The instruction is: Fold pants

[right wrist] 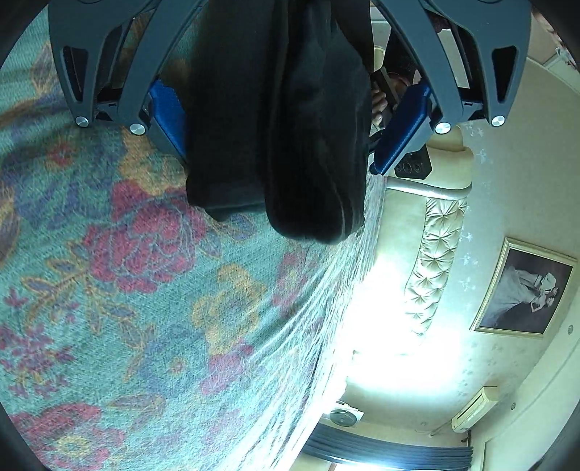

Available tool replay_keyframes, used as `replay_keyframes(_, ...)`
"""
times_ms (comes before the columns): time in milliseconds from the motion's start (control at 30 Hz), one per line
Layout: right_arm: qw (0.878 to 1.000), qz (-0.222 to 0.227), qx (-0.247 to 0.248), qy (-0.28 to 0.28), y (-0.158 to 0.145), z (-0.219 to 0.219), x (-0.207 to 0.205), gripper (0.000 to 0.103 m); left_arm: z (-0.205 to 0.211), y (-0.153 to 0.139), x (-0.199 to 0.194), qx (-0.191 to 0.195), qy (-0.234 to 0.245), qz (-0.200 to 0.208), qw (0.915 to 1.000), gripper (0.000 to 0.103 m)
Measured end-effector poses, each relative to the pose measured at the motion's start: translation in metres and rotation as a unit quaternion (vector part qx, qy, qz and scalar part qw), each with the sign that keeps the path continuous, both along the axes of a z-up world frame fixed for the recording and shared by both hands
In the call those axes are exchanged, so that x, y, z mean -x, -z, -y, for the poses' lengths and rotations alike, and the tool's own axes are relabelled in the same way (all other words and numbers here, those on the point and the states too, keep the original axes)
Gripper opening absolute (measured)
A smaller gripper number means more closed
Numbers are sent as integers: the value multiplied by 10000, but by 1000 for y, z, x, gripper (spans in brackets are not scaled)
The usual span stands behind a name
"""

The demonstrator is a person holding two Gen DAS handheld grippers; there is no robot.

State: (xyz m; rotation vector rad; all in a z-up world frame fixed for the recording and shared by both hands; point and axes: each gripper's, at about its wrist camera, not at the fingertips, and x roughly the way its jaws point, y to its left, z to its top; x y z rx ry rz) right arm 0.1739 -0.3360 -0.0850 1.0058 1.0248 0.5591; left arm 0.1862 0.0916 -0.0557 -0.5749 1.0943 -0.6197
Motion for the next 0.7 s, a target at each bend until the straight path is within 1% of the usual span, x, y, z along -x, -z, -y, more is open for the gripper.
replay_keyframes(33, 10000, -15, -16, -7, 0, -1, -4, 99, 3, 0, -7, 10, -3, -5, 10000, 76)
replay_keyframes(167, 10000, -36, -11, -50, -2, -3, -9, 99, 12, 3, -25, 100, -44, -47, 9999, 76)
replay_keyframes(267, 10000, -23, 54, -53, -4, -4, -9, 95, 14, 4, -33, 168, -109, -51, 9998, 76)
replay_keyframes(300, 9999, -62, 128, -39, -2, 0, -7, 86, 14, 5, -33, 215, -138, -60, 9997, 76)
replay_keyframes(333, 9996, -129, 244, -30, -2, 0, -7, 76, 9, 7, -34, 242, -151, -61, 9996, 76)
replay_keyframes(367, 9991, -206, 370, -46, -1, 1, -7, 72, 9, 7, -34, 247, -155, -50, 9996, 76)
replay_keyframes(400, 9988, -213, 432, -102, 0, 2, -5, 71, 8, 7, -34, 239, -146, -47, 9996, 76)
replay_keyframes(467, 9981, -207, 565, -125, -3, 6, -2, 72, 6, 7, -36, 230, -137, -45, 9996, 76)
replay_keyframes(533, 9973, -143, 705, 125, -8, 18, 4, 88, 8, 6, -38, 234, -139, -55, 9996, 76)
replay_keyframes(567, 9966, -107, 753, 321, -10, 25, 7, 91, 7, 6, -39, 237, -138, -64, 9996, 76)
replay_keyframes(633, 9959, -122, 702, 554, -9, 37, 9, 92, 7, 6, -42, 244, -135, -69, 9996, 76)
replay_keyframes(700, 9966, -183, 570, 566, -5, 39, 5, 94, 6, 7, -42, 231, -116, -55, 9996, 76)
